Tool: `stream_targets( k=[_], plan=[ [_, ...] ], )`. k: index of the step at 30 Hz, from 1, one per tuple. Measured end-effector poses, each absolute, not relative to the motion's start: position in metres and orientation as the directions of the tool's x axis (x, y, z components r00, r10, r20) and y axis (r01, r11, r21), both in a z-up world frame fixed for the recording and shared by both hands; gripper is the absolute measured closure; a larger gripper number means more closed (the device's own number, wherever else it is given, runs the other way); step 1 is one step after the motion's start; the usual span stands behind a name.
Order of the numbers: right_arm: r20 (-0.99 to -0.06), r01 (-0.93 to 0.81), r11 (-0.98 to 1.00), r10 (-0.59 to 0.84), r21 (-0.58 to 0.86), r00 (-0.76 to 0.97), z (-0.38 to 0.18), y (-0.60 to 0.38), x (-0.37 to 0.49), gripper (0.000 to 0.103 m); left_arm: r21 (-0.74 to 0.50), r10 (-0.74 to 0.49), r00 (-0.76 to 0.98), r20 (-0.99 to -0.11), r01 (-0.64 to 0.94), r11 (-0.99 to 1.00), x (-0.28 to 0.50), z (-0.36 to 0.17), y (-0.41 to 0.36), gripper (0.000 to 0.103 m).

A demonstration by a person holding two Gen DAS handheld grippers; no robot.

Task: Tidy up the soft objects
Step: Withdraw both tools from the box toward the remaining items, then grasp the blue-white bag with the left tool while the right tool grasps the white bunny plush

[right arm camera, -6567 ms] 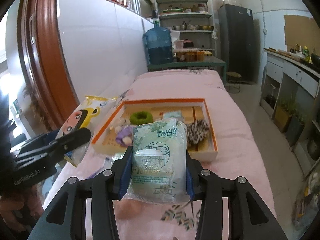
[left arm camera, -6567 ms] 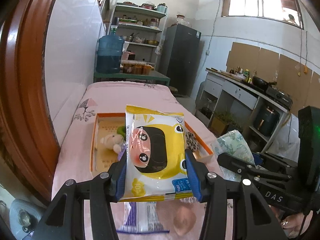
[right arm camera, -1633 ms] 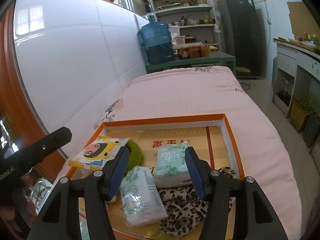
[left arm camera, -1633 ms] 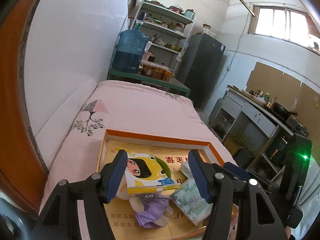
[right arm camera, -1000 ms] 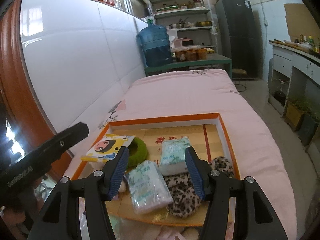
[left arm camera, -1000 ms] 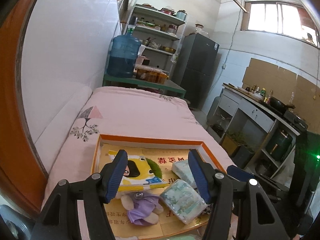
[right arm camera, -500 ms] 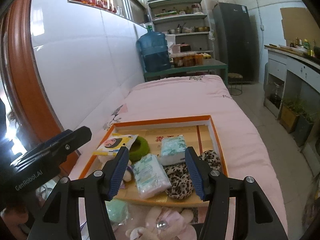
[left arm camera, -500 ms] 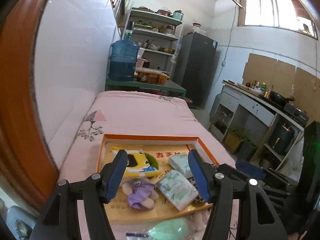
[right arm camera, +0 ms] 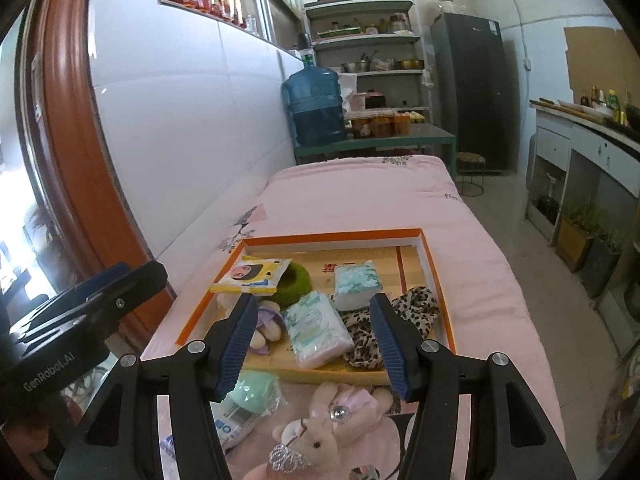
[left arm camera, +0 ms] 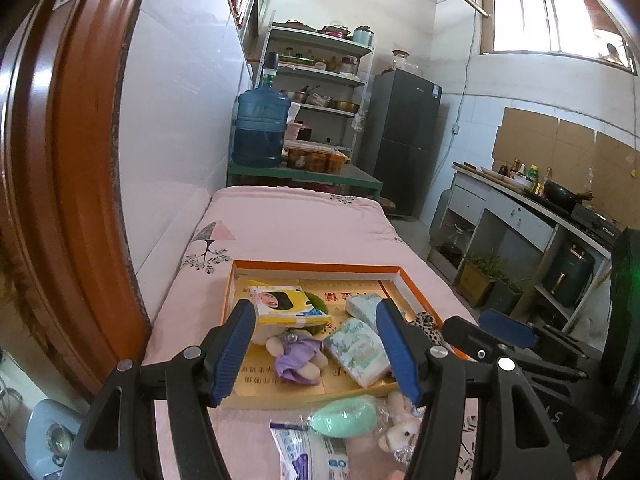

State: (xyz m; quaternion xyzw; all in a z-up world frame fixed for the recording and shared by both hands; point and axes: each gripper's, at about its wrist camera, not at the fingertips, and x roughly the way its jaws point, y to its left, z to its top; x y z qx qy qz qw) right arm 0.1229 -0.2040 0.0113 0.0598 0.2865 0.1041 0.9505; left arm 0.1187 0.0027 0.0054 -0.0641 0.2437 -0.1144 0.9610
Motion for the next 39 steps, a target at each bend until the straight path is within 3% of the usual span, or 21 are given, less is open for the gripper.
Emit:
stream_targets(
  k=[18, 39],
  plan=[
    [-0.552, -0.159, 0.976, 0.214, 0.148, 0.806, 0.009, -0.2, 0.087, 0.043, -0.16, -0.229, 0.849, -0.477, 0.172, 0.972, 0.075, -0.005, 0.015, 0.04],
    [-0.627, -0.123, 0.977, 0.207, 0.176, 0.751, -0.027, -0.205, 0.09, 0.036, -0.133, -0.236, 0.761, -0.604, 0.195, 0.972, 0.082, -0.062, 0.003, 0.04]
  ],
)
